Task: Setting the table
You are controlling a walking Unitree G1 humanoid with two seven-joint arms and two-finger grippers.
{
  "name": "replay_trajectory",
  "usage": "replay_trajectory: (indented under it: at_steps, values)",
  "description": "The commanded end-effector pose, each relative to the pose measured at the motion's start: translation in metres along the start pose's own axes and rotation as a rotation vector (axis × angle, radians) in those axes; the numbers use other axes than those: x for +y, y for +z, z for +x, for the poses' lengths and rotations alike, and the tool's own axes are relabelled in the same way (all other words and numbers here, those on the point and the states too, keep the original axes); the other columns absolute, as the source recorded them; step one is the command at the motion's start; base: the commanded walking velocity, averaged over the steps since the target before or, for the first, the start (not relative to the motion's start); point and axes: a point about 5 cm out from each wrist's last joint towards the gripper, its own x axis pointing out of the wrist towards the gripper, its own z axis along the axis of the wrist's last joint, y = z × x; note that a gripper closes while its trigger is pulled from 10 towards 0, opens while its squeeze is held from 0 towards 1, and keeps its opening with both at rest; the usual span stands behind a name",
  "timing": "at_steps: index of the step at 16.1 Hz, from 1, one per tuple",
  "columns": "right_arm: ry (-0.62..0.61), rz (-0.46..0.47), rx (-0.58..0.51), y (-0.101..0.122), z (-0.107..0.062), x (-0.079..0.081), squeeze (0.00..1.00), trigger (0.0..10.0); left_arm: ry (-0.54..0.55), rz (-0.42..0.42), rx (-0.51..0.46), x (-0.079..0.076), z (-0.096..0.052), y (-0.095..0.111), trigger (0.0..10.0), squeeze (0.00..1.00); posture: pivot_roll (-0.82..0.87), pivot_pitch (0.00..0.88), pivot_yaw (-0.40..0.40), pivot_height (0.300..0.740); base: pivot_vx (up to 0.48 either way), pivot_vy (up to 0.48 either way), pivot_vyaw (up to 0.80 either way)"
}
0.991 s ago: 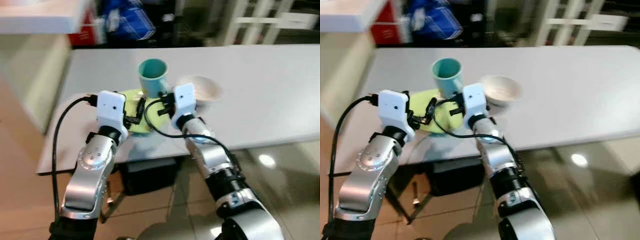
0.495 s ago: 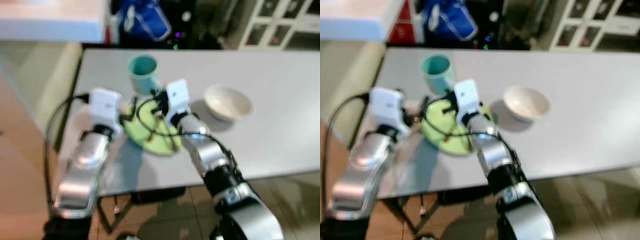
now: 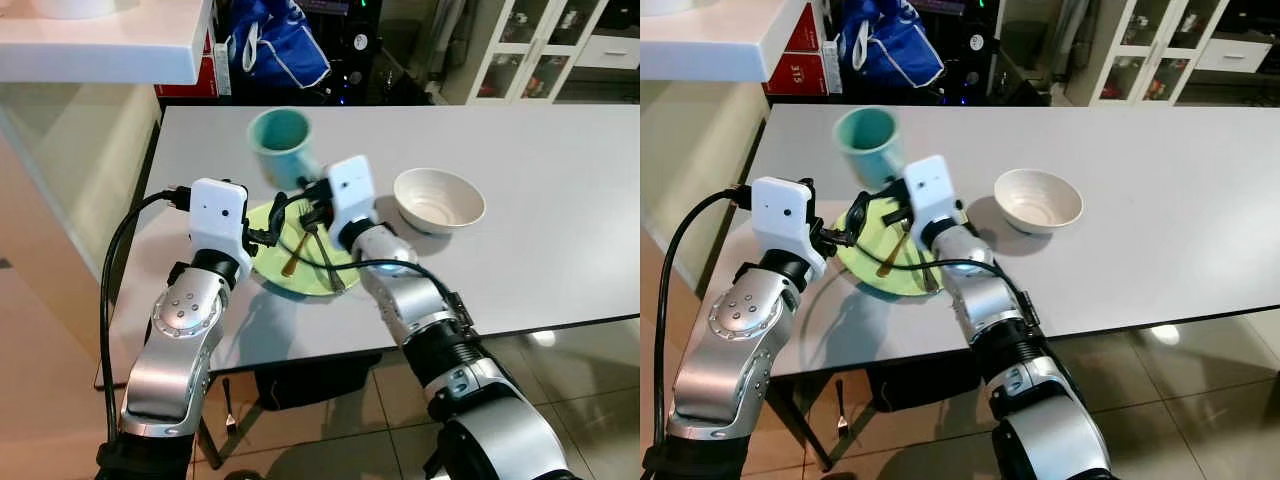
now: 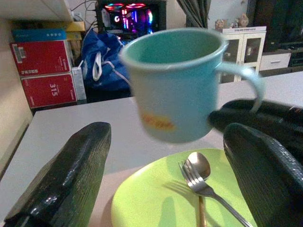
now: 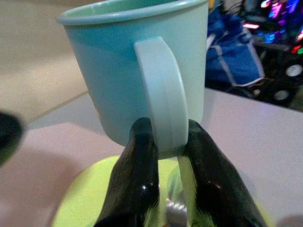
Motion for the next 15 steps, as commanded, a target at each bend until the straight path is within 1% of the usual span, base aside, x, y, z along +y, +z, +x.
replay_trajectory:
  at_steps: [1, 2, 3, 5, 6, 7, 9, 10, 11, 13, 15]
  values:
    - [0.050, 0.015, -0.030, 0.009, 0.007, 0.016, 0.00, 10.0, -0.010, 0.003, -0.003, -0.001, -0.001, 0.002, 10.0, 0.00, 0.25, 0.000, -0.050, 0.740, 0.000, 0.000, 0.00]
    - [0.083, 0.028, -0.024, 0.006, 0.009, 0.027, 0.00, 10.0, -0.009, 0.002, 0.000, -0.002, -0.001, 0.002, 10.0, 0.00, 0.25, 0.000, -0.053, 0.740, 0.000, 0.000, 0.00]
    - [0.096, 0.044, -0.016, 0.005, 0.009, 0.031, 0.00, 10.0, -0.008, 0.002, 0.003, -0.002, -0.002, 0.001, 10.0, 0.00, 0.25, 0.000, -0.054, 0.740, 0.000, 0.000, 0.00]
    - [0.139, 0.112, 0.003, 0.000, 0.010, 0.044, 0.00, 10.0, -0.005, 0.003, 0.007, -0.002, -0.004, 0.001, 10.0, 0.00, 0.26, 0.000, -0.056, 0.740, 0.000, 0.000, 0.00]
    - [0.148, 0.125, 0.005, -0.002, 0.009, 0.047, 0.00, 10.0, -0.004, 0.003, 0.009, -0.002, -0.004, 0.000, 10.0, 0.00, 0.27, 0.000, -0.056, 0.740, 0.000, 0.000, 0.00]
    - [0.188, 0.135, -0.009, -0.002, 0.008, 0.057, 0.00, 10.0, 0.000, 0.006, 0.014, -0.001, -0.006, 0.000, 10.0, 0.00, 0.27, 0.000, -0.058, 0.740, 0.000, 0.000, 0.00]
    - [0.214, 0.120, -0.030, 0.002, 0.008, 0.064, 0.00, 10.0, 0.003, 0.008, 0.017, 0.000, -0.006, -0.001, 10.0, 0.00, 0.27, 0.000, -0.063, 0.740, 0.000, 0.000, 0.00]
    - [0.208, 0.089, -0.044, 0.004, 0.008, 0.063, 0.00, 10.0, 0.005, 0.007, 0.018, -0.001, -0.006, -0.001, 10.0, 0.00, 0.27, 0.000, -0.064, 0.740, 0.000, 0.000, 0.00]
    - [0.171, 0.076, -0.054, 0.006, 0.009, 0.057, 0.00, 10.0, 0.008, 0.001, 0.018, 0.000, -0.006, -0.001, 10.0, 0.00, 0.27, 0.000, -0.066, 0.740, 0.000, 0.000, 0.00]
    - [0.063, 0.044, -0.047, 0.006, 0.011, 0.036, 0.00, 10.0, 0.020, -0.004, 0.022, 0.002, -0.005, -0.002, 10.0, 0.00, 0.27, 0.000, -0.071, 0.740, 0.000, 0.000, 0.00]
    - [0.033, 0.008, -0.005, 0.001, 0.012, 0.025, 0.00, 10.0, 0.021, -0.005, 0.024, 0.001, -0.005, -0.002, 10.0, 0.00, 0.27, 0.000, -0.076, 0.740, 0.000, 0.000, 0.00]
